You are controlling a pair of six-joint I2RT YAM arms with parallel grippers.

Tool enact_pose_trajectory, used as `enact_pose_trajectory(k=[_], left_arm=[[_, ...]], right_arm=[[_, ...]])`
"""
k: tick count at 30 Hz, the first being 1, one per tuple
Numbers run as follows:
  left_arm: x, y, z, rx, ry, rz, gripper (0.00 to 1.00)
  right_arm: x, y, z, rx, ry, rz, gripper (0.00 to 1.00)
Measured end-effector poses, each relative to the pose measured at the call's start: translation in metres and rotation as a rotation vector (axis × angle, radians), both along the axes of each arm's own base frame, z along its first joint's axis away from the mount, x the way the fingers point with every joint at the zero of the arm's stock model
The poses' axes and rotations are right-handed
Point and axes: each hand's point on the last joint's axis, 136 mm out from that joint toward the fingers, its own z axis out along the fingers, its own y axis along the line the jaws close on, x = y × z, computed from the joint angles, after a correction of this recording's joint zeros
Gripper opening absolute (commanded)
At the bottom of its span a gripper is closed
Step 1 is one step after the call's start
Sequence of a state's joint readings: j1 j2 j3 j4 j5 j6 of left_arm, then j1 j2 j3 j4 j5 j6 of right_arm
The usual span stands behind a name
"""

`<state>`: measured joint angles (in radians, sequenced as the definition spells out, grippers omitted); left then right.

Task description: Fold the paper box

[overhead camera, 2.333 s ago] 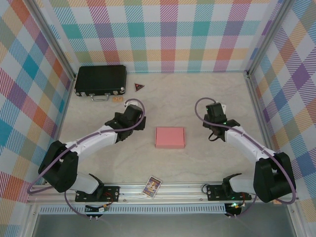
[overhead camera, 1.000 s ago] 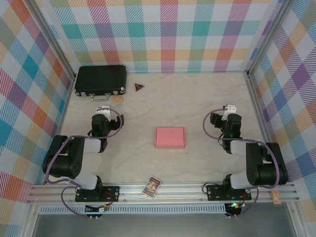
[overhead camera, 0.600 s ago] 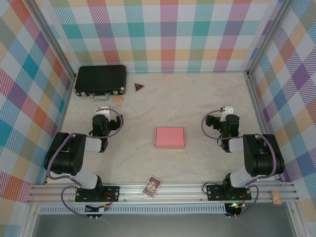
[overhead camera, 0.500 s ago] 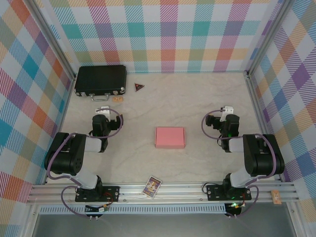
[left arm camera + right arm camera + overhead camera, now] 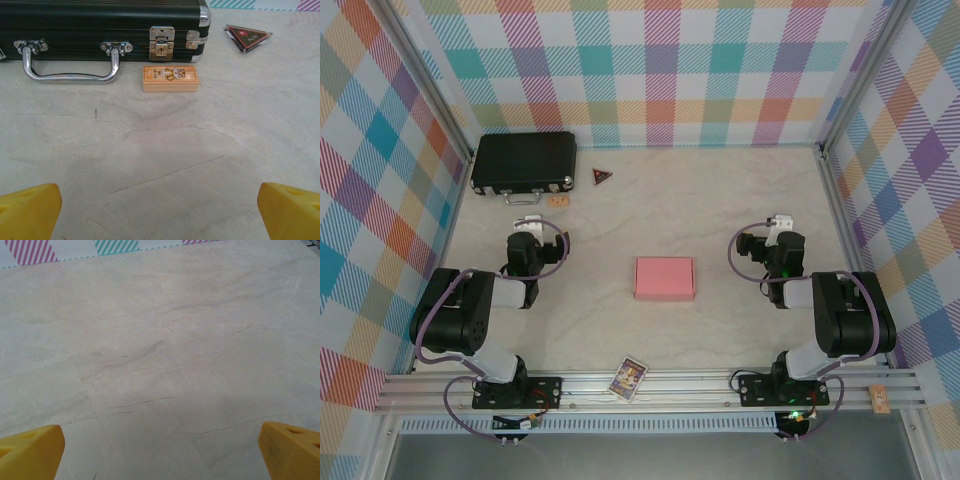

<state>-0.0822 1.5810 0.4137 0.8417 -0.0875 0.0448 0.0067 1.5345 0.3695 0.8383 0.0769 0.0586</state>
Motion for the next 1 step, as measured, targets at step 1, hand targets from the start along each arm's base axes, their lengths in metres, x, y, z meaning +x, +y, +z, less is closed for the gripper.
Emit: enact_pose_trajectory(k=[1], left_arm=[[0.0000,0.0000,-0.0001,0.000,0.000,0.000,1.00]], right_arm=[[0.0000,0.0000,0.0000,0.000,0.000,0.000,0.99]])
